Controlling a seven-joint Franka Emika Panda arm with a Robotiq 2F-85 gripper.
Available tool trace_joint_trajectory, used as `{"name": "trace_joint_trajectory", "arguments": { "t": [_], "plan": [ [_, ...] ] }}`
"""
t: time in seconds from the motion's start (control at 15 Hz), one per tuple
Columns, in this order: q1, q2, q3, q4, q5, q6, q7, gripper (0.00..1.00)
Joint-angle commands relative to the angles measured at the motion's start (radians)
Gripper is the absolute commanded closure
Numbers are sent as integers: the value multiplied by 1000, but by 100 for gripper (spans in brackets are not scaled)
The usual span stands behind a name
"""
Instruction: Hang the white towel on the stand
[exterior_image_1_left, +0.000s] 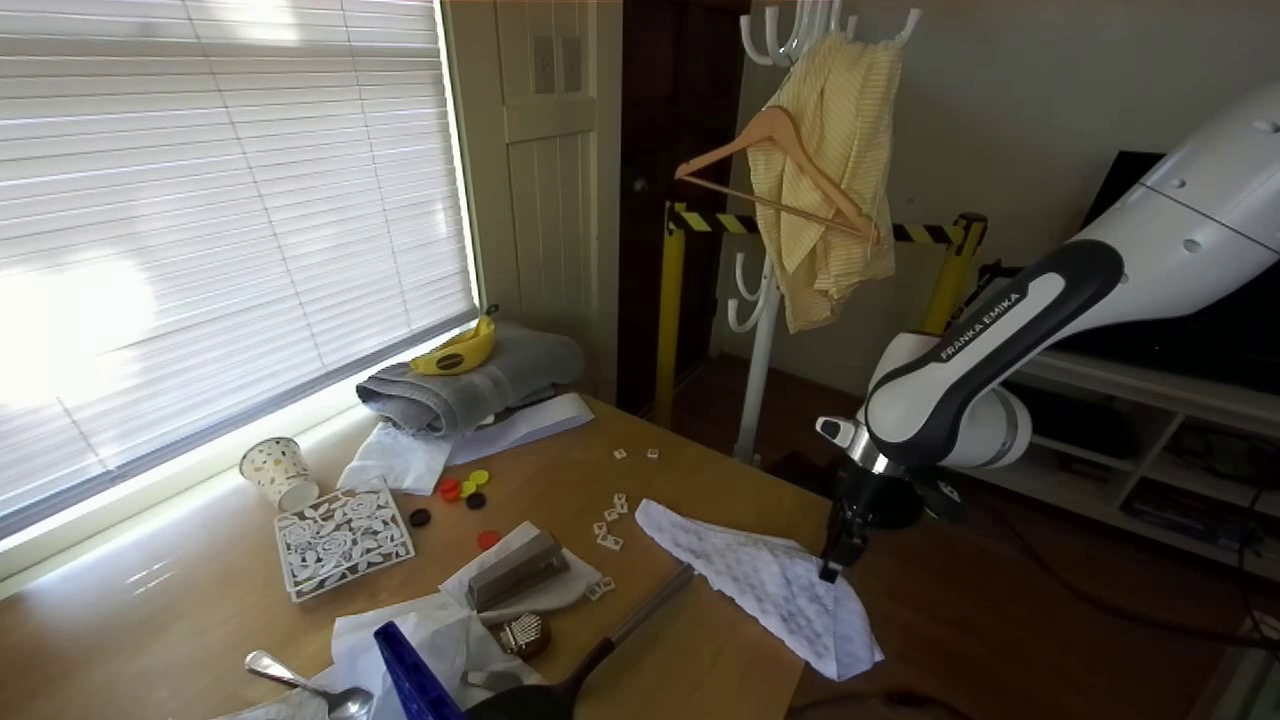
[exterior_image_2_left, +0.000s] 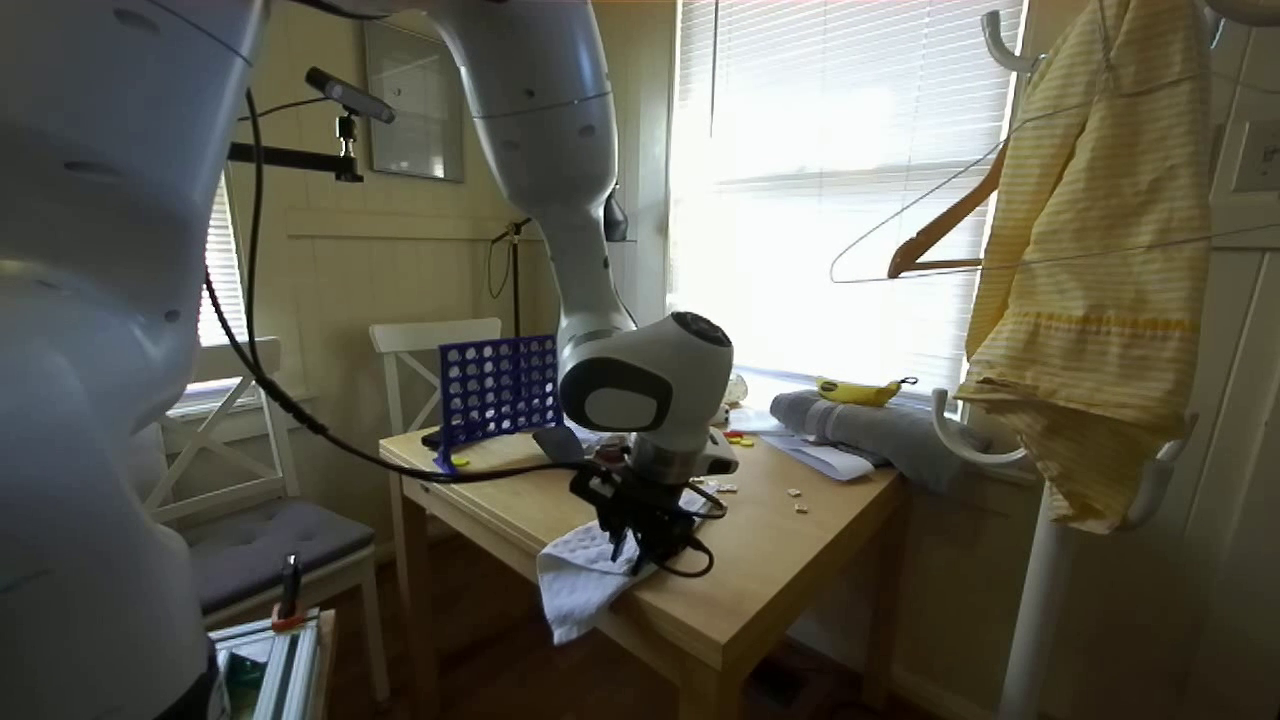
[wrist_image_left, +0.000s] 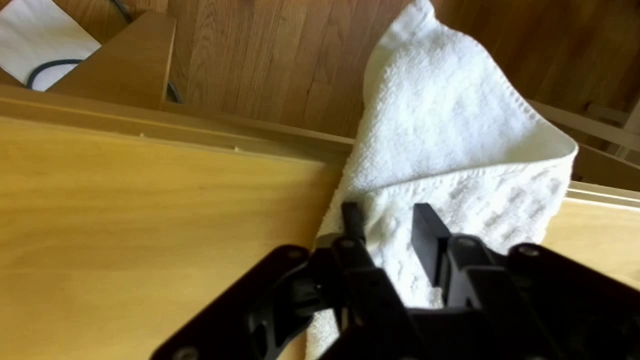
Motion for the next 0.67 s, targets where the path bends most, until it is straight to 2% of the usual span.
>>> {"name": "trace_joint_trajectory", "arguments": {
  "t": [0.0, 0.27, 0.4, 0.47, 0.6],
  "plan": [
    [-20, 15, 17, 11, -5, 12, -9, 99],
    [-20, 12, 17, 11, -5, 7, -7, 99],
    [-46, -24, 48, -5, 31, -4, -45, 99],
    [-70, -50, 77, -17, 67, 0, -85, 99],
    [-154, -148, 172, -61, 246, 26, -255, 99]
  ]
}}
